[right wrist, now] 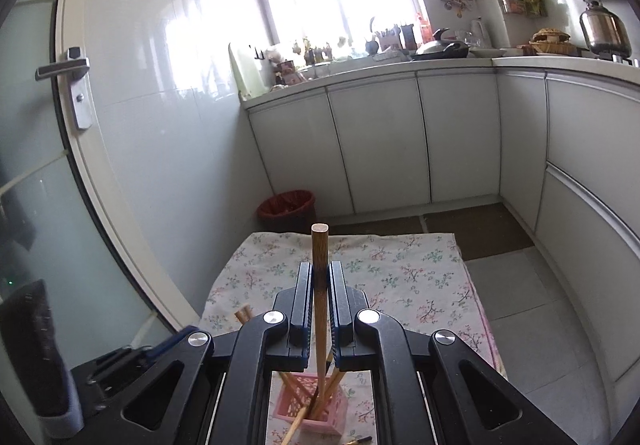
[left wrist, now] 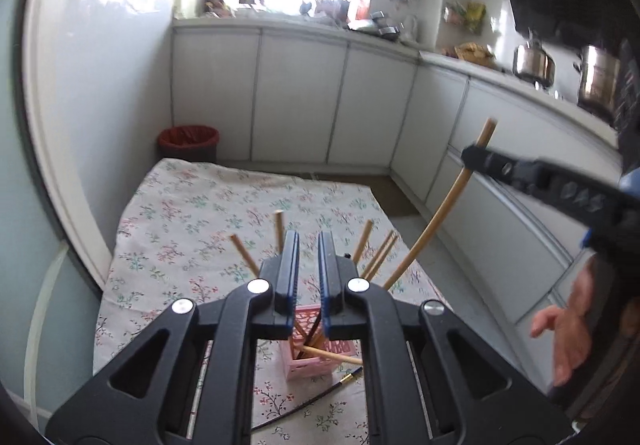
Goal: Organize utensils
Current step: 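Carry both chopsticks over the pink cup and release them into it, then move the left tool to the black gold-tipped chopstick and close on it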
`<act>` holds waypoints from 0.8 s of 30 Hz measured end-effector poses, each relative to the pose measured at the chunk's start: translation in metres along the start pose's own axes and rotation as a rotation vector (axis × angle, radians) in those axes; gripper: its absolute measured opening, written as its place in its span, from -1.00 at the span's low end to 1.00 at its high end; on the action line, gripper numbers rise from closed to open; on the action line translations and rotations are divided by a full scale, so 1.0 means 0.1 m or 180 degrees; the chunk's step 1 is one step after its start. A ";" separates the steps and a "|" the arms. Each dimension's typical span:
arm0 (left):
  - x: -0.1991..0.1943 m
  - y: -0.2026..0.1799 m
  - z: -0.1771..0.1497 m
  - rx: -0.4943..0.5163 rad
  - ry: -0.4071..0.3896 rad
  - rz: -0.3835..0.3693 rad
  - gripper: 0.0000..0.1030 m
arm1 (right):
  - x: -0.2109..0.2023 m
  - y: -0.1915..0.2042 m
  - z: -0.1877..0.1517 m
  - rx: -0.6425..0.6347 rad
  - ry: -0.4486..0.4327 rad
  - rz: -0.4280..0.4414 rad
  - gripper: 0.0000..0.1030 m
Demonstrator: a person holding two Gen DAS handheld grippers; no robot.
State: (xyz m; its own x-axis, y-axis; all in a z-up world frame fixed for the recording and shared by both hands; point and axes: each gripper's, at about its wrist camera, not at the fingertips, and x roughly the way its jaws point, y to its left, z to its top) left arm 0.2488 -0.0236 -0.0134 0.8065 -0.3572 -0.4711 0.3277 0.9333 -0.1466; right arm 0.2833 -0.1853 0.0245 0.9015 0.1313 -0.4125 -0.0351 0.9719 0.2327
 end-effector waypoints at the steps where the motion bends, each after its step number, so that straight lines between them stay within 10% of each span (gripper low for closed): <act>1: -0.08 0.02 0.00 -0.0015 -0.0046 0.0014 -0.72 | 0.02 0.02 -0.01 -0.0008 0.0010 0.0004 -0.85; 11: -0.16 0.12 -0.03 -0.0054 0.0060 0.0283 -0.56 | 0.24 0.19 -0.15 -0.0161 0.0223 0.0021 -0.78; 16: -0.25 0.12 -0.03 -0.0057 0.0081 0.0281 -0.22 | 0.07 0.18 -0.17 -0.0148 0.0167 -0.0100 -0.10; 24: -0.40 -0.07 -0.16 0.0128 0.0197 0.0333 -0.13 | -0.38 0.13 -0.36 -0.0163 0.0175 -0.0351 0.13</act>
State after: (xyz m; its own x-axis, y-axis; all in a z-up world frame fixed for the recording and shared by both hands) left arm 0.2063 -0.0154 -0.0070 0.8059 -0.2541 -0.5348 0.2639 0.9627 -0.0596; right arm 0.2334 -0.1709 0.0112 0.8761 0.0324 -0.4811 0.0396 0.9895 0.1387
